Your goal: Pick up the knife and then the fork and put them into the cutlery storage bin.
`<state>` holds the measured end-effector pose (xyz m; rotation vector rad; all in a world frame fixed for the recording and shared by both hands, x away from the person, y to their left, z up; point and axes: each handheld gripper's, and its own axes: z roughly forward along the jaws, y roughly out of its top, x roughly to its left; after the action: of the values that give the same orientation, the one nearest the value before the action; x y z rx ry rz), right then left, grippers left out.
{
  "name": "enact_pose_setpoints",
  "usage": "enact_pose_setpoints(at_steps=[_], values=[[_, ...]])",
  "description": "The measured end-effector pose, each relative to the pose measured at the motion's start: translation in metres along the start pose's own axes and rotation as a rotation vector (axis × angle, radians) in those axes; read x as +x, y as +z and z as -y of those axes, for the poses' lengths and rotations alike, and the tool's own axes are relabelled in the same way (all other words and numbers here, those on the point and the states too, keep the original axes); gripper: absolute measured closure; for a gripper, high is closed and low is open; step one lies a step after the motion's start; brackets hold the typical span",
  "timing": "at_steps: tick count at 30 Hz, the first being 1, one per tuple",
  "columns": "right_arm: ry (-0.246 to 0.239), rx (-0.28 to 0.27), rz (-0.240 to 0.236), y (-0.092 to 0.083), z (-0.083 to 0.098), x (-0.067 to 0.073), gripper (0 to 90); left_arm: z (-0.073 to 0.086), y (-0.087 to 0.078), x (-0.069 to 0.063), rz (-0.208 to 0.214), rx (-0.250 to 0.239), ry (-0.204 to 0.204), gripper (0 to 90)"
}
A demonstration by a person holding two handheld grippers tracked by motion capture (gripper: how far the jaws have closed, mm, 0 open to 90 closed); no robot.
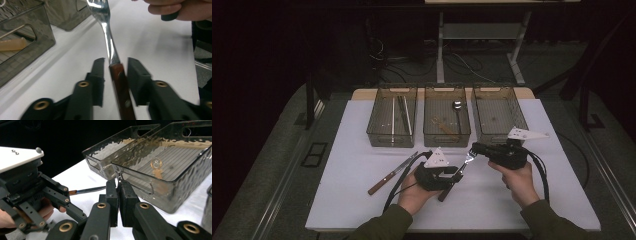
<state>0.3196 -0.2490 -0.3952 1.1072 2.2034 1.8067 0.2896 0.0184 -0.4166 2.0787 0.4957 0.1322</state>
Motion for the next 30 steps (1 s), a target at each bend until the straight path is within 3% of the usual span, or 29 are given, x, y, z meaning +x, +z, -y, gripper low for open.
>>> enact_pose_setpoints(at_steps=[8, 13, 18, 30], values=[[0.005, -0.03, 0.029, -0.014, -0.004, -0.007, 86.6, 0.007, -0.012, 0.007, 0.02, -0.024, -0.019, 48.2], [0.007, -0.038, 0.056, -0.022, -0.007, -0.012, 86.6, 0.02, -0.03, 0.015, 0.003, -0.009, -0.02, 42.1], [-0.01, -0.035, 0.08, -0.025, -0.009, -0.014, 86.5, 0.034, -0.05, 0.026, -0.015, -0.025, -0.043, 37.6], [-0.035, -0.017, 0.102, -0.024, -0.01, -0.015, 86.5, 0.067, -0.086, 0.034, -0.044, -0.028, -0.061, 23.6]])
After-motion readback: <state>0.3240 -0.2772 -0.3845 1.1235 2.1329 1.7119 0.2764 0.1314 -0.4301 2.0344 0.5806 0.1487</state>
